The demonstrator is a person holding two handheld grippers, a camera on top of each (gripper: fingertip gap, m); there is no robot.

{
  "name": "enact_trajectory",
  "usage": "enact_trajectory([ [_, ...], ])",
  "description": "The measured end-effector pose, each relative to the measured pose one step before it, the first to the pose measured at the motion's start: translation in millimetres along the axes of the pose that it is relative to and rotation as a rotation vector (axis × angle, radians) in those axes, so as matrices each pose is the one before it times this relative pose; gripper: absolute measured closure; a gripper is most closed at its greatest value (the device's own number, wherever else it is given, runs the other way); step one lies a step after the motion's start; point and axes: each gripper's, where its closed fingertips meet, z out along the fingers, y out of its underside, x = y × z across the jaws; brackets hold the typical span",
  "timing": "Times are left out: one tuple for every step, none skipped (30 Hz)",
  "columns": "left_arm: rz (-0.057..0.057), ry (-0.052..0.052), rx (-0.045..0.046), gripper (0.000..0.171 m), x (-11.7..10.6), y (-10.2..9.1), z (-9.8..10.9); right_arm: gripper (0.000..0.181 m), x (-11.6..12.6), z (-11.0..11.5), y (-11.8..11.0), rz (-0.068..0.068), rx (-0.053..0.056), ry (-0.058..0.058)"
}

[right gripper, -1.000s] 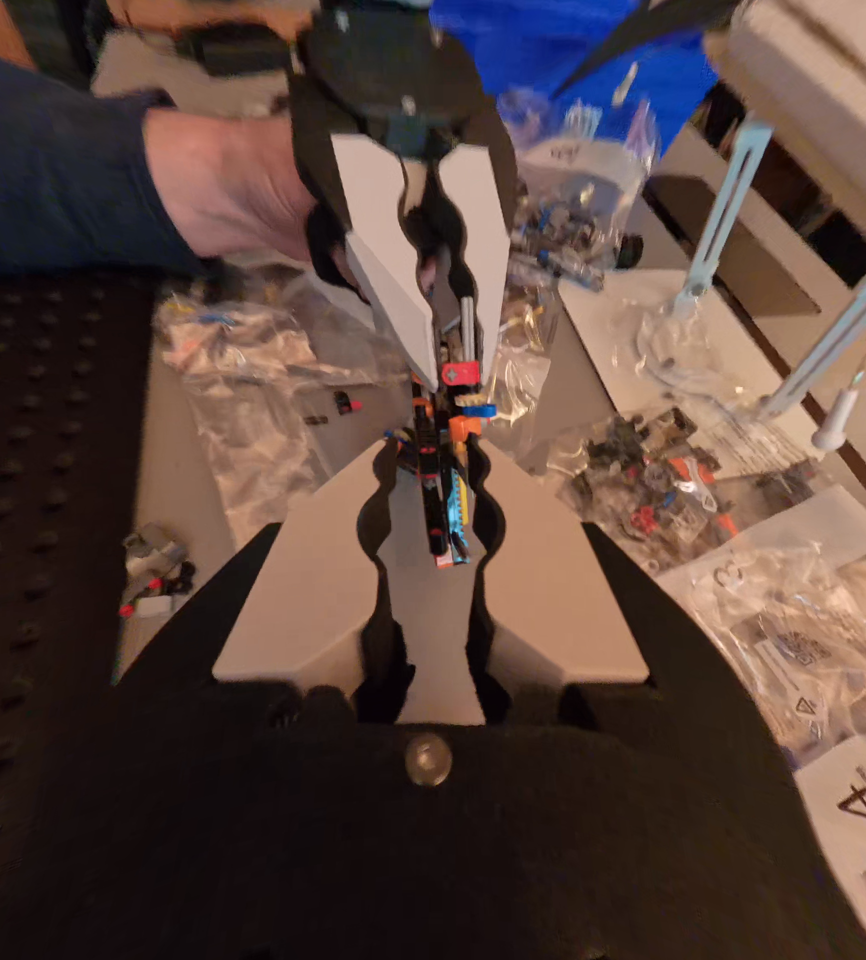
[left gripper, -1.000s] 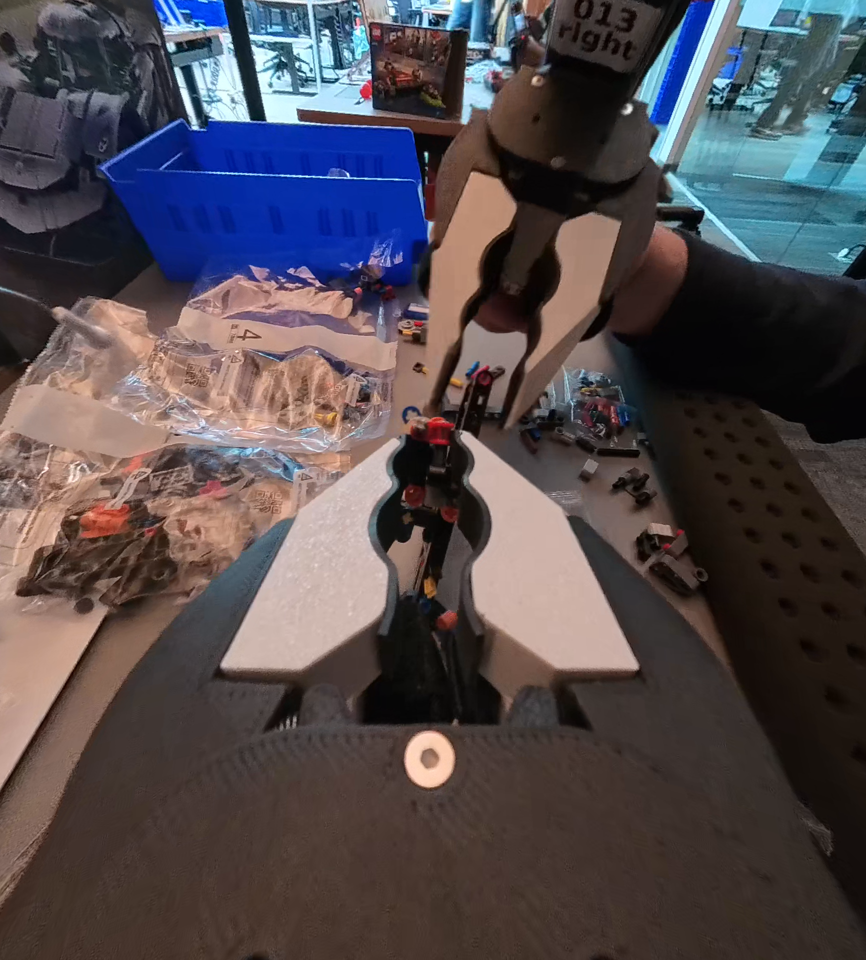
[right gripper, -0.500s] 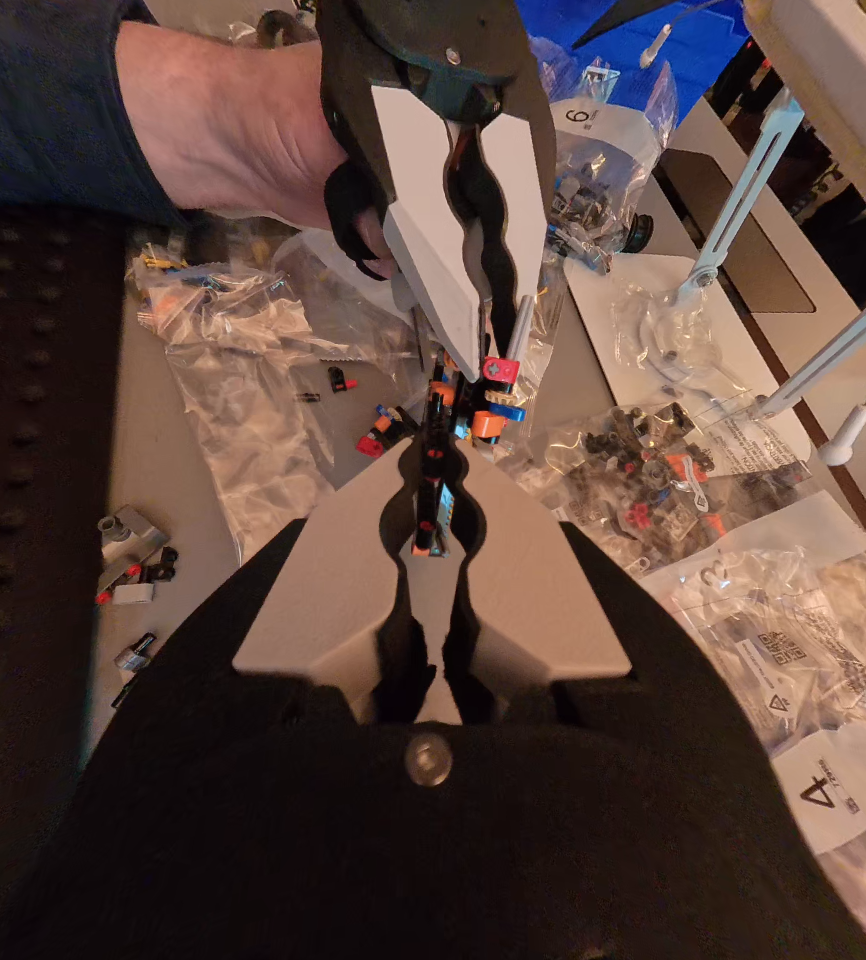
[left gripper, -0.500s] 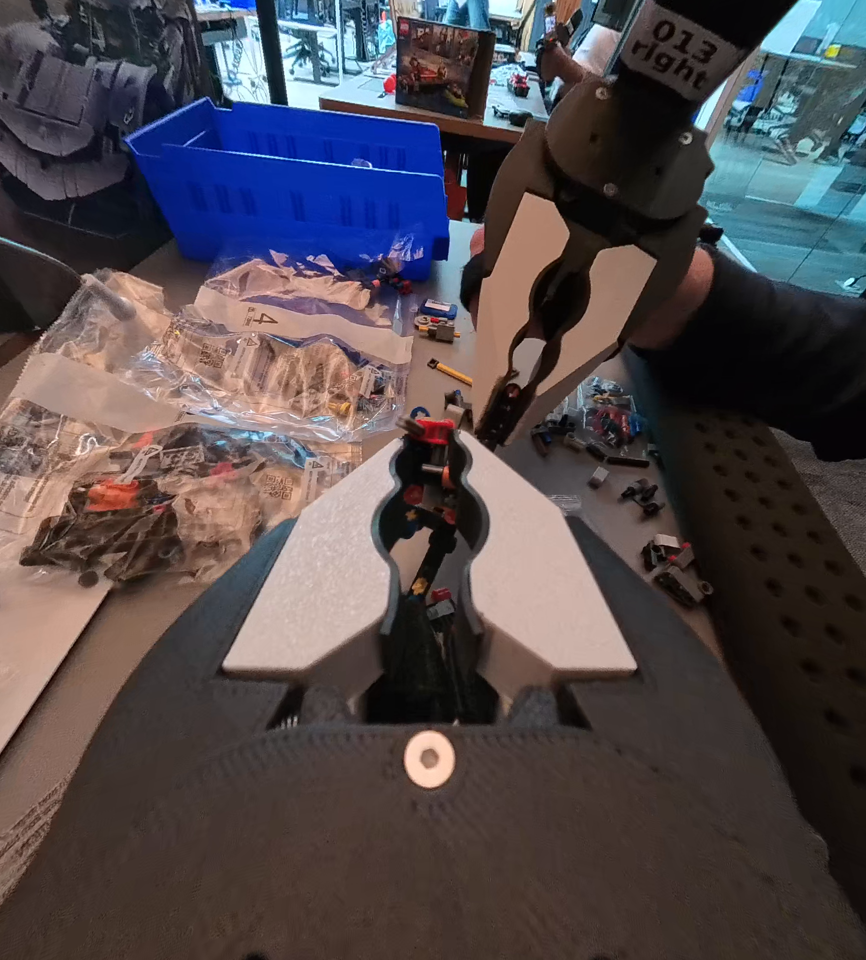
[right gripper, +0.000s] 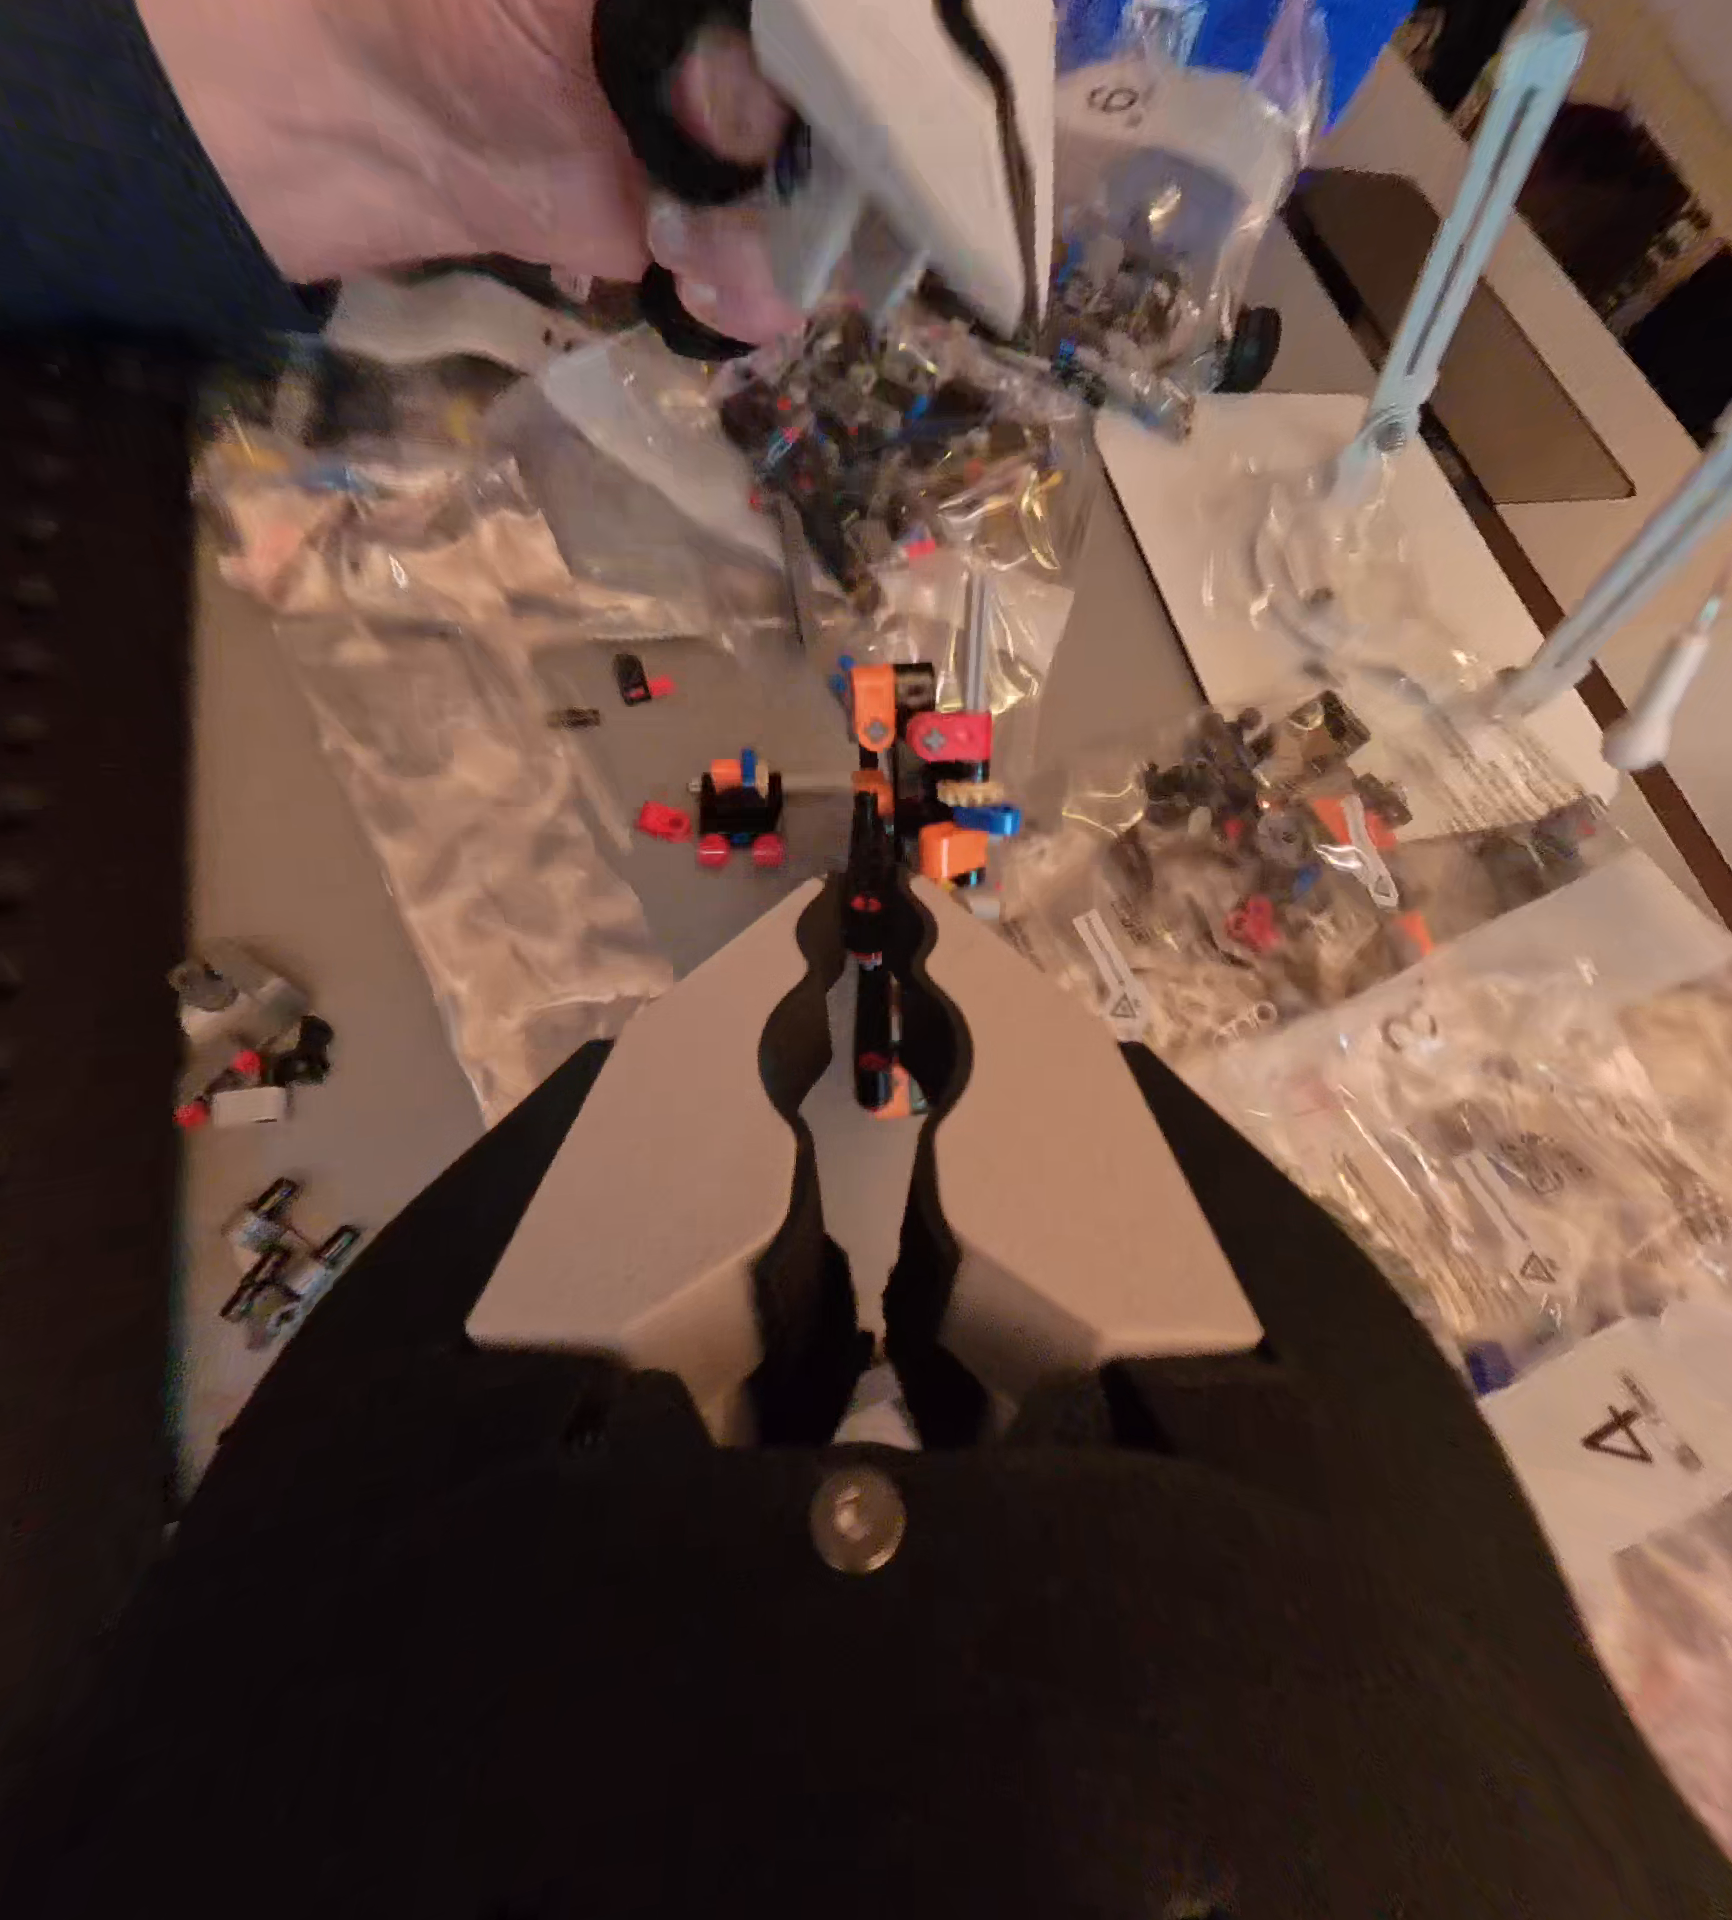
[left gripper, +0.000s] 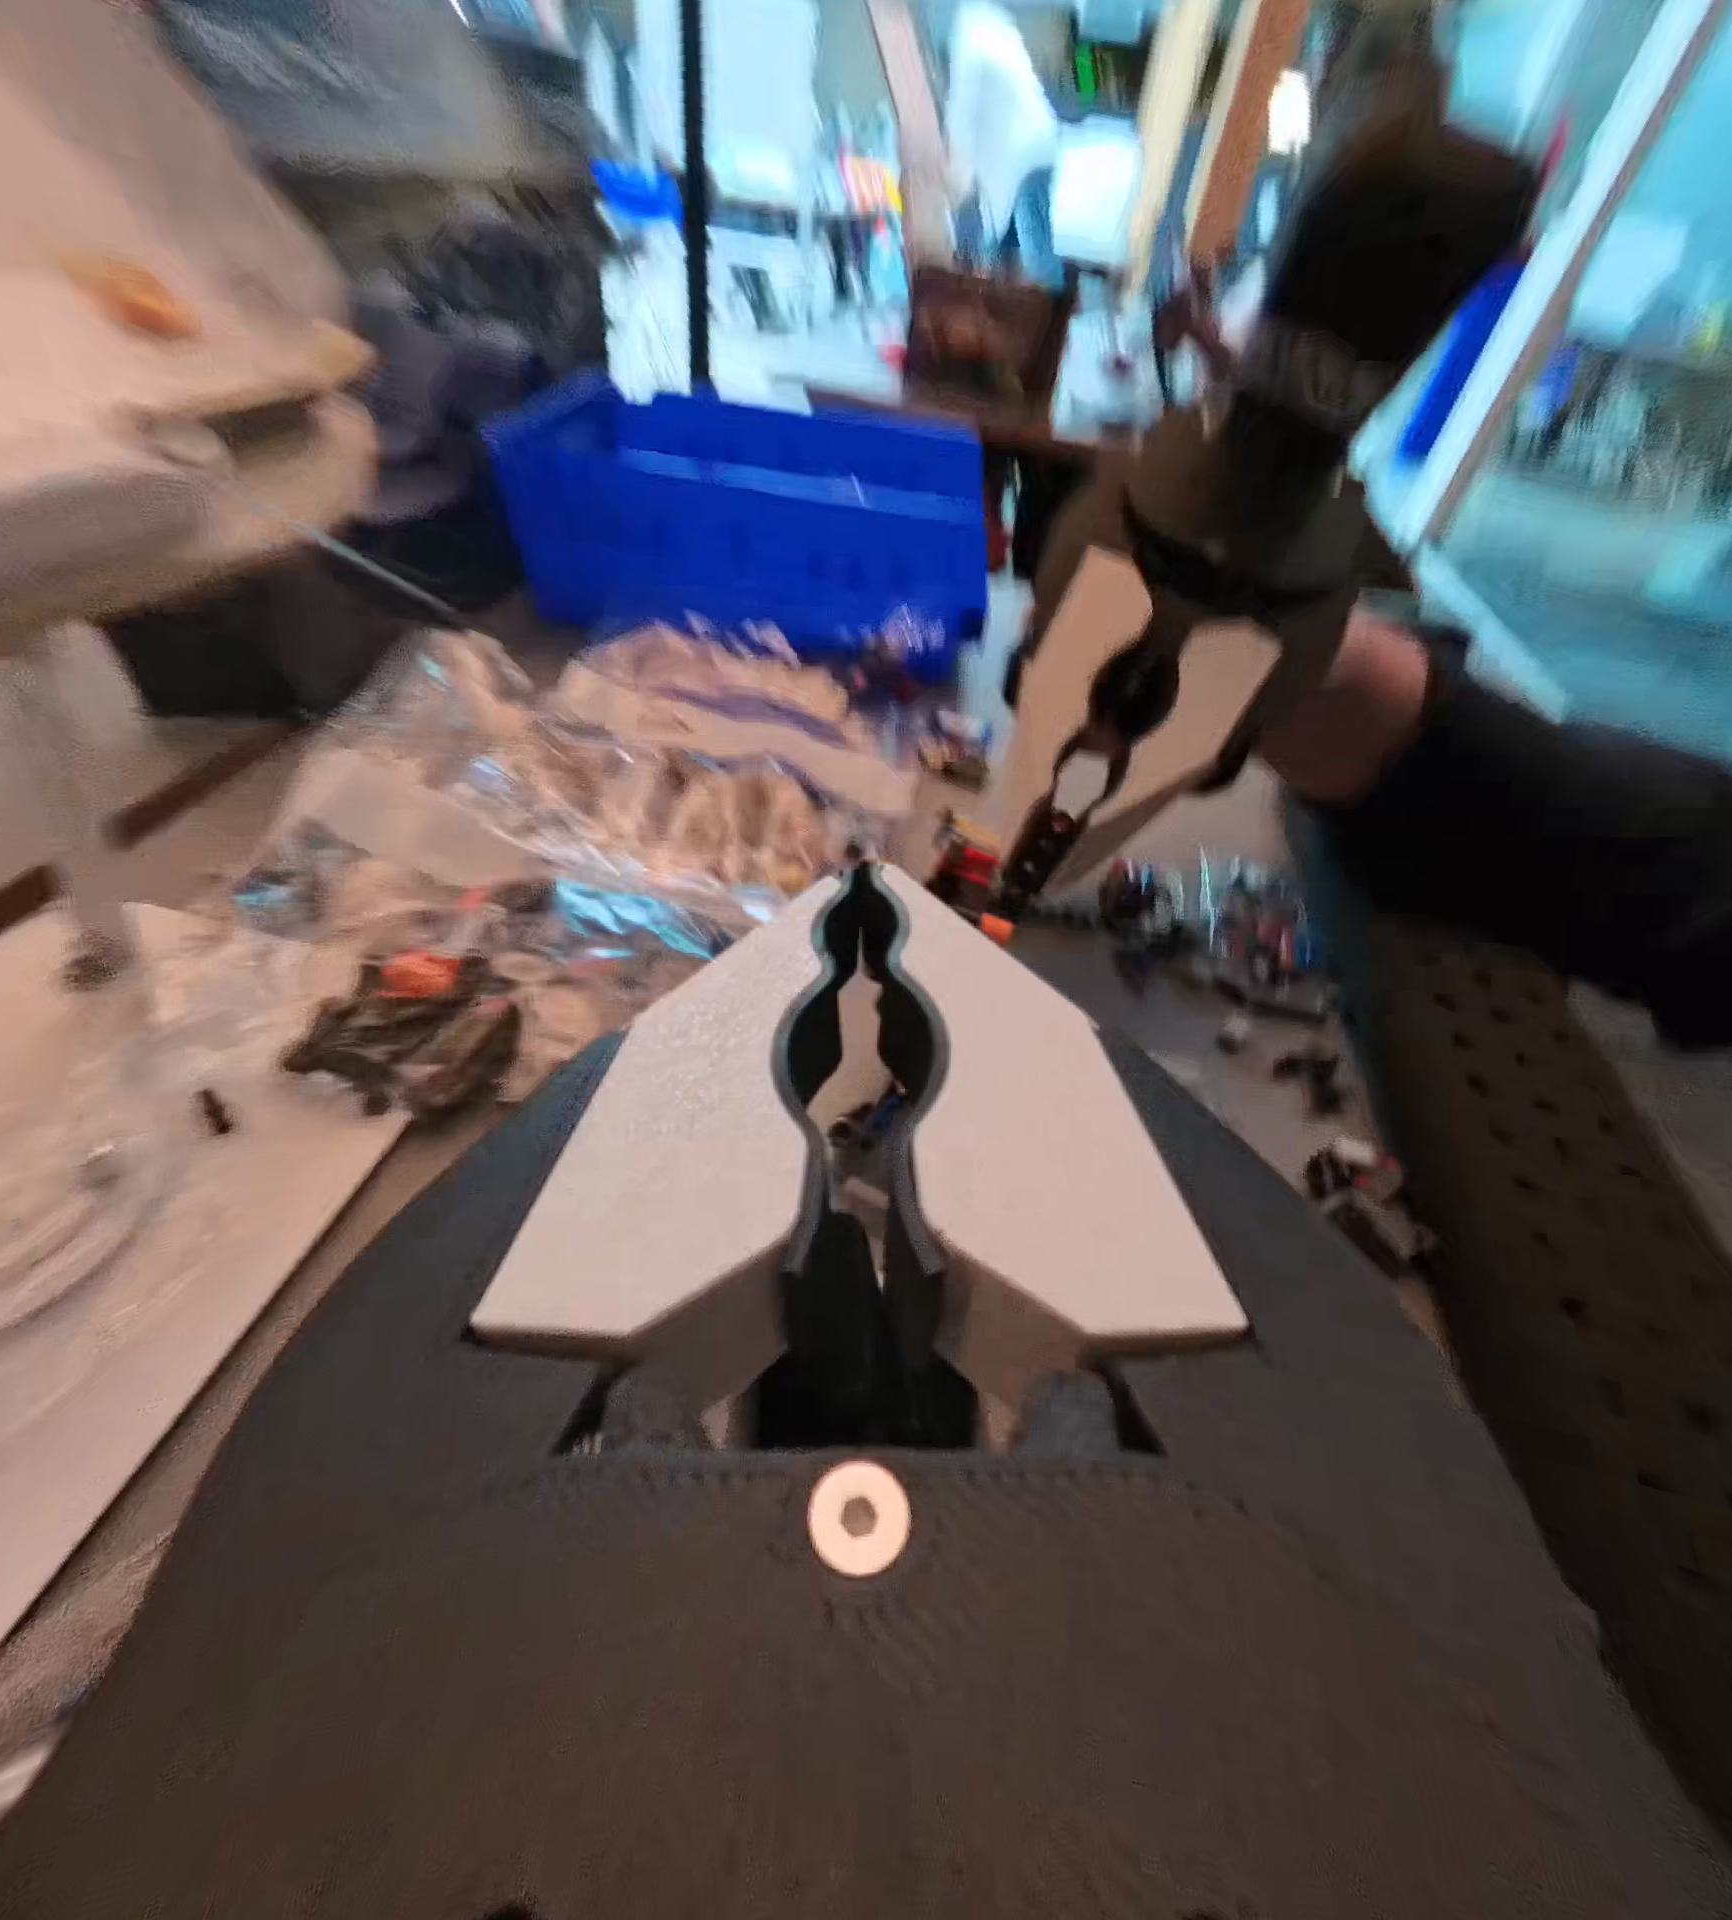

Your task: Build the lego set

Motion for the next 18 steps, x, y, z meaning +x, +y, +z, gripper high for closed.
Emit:
enact_trajectory([
  [-0.0389, -0.0121, 0.07084, 0.171, -8.53, -10.01, -14.76, 0.178, 0.36, -4.37, -4.9, 0.0169, 0.0372, -0.0125],
  [0.0021, -0.0098, 0.01388, 0.171, -2.95, -3.06, -5.55, 0.177, -4.52, -2.59, -9.14, -0.0031, 0.049, -0.026],
  [0.0153, 0.01, -0.03411, 0.171, 3.62, 4.78, 4.16, 0.177, -4.5, 0.9, -5.54, -0.0003, 0.0185, -0.0214],
  [-0.0001, 0.0472, -0.0564, 0.171, 9.67, 10.57, 10.62, 0.177, -1.64, 3.63, 0.94, -0.0044, -0.0152, -0.0001],
  [-0.0047, 0.0413, -0.07397, 0.171, 7.67, 14.75, 12.71, 0.177, 0.3, 3.98, 4.39, -0.0058, -0.0293, 0.0099],
  [0.01, 0.0185, -0.0731, 0.171, 3.95, 13.57, 10.98, 0.177, -0.15, 2.58, 3.83, 0.0005, -0.0207, -0.001],
  [0.0183, 0.0133, -0.0481, 0.171, 3.47, 7.73, 7.52, 0.176, 0.57, 0.33, 1.06, 0.0123, 0.0017, -0.0056],
  [0.0106, 0.0063, -0.02032, 0.165, 2.05, 2.64, 4.05, 0.177, 1.71, -1.45, -0.5, 0.0173, 0.0121, -0.0019],
  [-0.0026, 0.012, -0.00712, 0.157, 1.94, 1.4, 2.25, 0.177, 1.71, -2.08, -1.43, 0.0112, 0.014, 0.0012],
  [-0.007, 0.0145, -0.01161, 0.154, 1.56, 2.89, 1.51, 0.177, 0.22, -1.83, -2.24, 0.0065, 0.0161, -0.0031],
  [0.0043, -0.0055, -0.0249, 0.15, -1.01, 4.49, 1.49, 0.177, -0.96, -0.88, -2.3, 0.0076, 0.0149, -0.009],
  [0.0151, -0.0113, -0.03272, 0.143, -0.82, 5.1, 2.13, 0.178, -0.91, 0.16, -1.14, 0.0054, 0.0074, -0.0076],
  [0.0145, -0.0074, -0.02949, 0.136, 0.3, 4.27, 2.95, 0.177, -0.64, 1.06, 0.2, -0.001, -0.0012, -0.0033],
  [0.0149, 0.0007, -0.02179, 0.135, 1.52, 3.35, 3.57, 0.177, -0.67, 1.35, 0.88, -0.0037, -0.0052, -0.0029],
  [0.016, -0.0029, -0.0276, 0.141, 0.77, 4.14, 3.69, 0.177, -0.65, 1.32, 0.62, -0.0014, -0.0035, -0.0034],
  [0.0186, -0.0081, -0.03087, 0.15, -0.1, 4.69, 2.92, 0.177, -0.3, 0.75, 0.51, -0.0001, -0.0025, -0.0017],
  [0.0126, -0.0006, -0.01481, 0.153, 0.92, 2.31, 1.58, 0.176, 0.32, 0.28, 0.87, -0.0017, -0.0046, 0.0018],
  [0.0115, 0.0154, -0.0048, 0.162, 3.31, 0.55, 0.05, 0.177, 0.31, -0.3, -0.64, 0.0004, 0.0049, 0.001],
])
